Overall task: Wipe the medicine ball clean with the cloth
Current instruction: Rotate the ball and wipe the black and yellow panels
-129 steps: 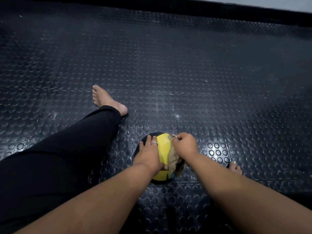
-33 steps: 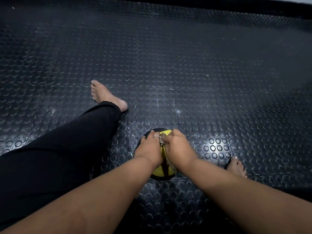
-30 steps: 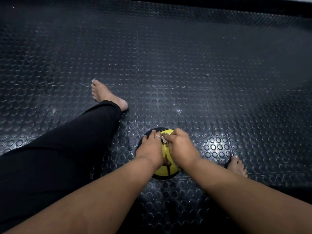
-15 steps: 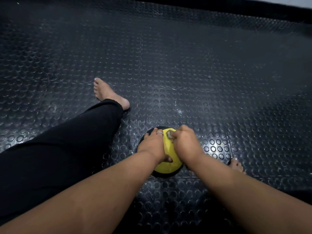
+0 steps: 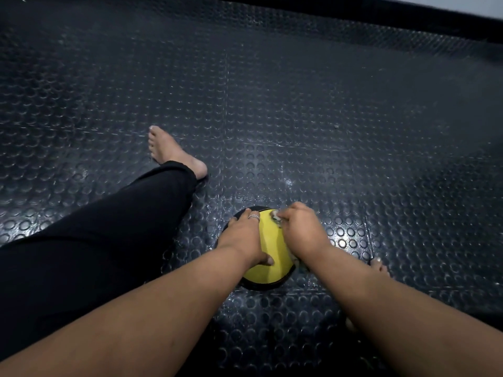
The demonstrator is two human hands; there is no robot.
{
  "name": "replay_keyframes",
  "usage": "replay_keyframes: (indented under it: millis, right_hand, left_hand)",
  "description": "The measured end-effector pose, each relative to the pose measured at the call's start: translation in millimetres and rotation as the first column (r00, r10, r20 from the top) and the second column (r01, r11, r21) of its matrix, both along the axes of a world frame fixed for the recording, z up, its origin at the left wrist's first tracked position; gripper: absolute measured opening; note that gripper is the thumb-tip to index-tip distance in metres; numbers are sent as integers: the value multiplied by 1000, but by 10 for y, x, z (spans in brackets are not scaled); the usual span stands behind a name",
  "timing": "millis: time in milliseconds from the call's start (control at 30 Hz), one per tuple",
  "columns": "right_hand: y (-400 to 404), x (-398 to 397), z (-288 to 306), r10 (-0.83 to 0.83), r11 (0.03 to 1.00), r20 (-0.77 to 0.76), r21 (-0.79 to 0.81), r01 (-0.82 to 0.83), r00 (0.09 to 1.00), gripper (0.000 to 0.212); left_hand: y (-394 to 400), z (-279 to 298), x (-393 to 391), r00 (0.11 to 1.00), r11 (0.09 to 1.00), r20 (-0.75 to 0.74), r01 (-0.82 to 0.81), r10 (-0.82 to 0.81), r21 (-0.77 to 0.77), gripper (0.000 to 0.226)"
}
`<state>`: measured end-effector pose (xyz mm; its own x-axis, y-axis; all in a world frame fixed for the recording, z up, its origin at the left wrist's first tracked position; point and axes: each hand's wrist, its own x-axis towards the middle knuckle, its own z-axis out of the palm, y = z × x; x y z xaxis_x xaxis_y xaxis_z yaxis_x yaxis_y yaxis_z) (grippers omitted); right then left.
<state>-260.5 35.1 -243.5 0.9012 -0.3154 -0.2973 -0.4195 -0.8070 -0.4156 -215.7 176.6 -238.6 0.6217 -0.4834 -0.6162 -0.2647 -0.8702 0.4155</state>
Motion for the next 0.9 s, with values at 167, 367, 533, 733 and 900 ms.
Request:
replay_keyframes:
  millis: [167, 367, 533, 733, 900]
  right_hand:
    - [-228, -28, 88, -177, 984, -37, -3, 177, 984, 29]
    - [217, -41, 136, 45, 995, 76, 87, -52, 996, 32]
    - [134, -102, 276, 25, 999, 123, 43, -30, 992, 29]
    - [246, -265, 265, 111, 989, 19, 97, -112, 994, 33]
    - [262, -219, 270, 123, 990, 10, 64, -123, 992, 34]
  left_hand:
    - [17, 32, 15, 1000, 999, -1, -27, 27, -26, 115]
    - [-43, 8, 64, 999, 999, -11, -48, 48, -24, 108]
    - [-63, 34, 107, 999, 999, -11, -41, 40, -25, 106]
    - [-21, -49, 31, 1000, 999, 17, 1, -1, -36, 120]
    - [-20, -32, 90, 999, 998, -19, -41, 40, -51, 113]
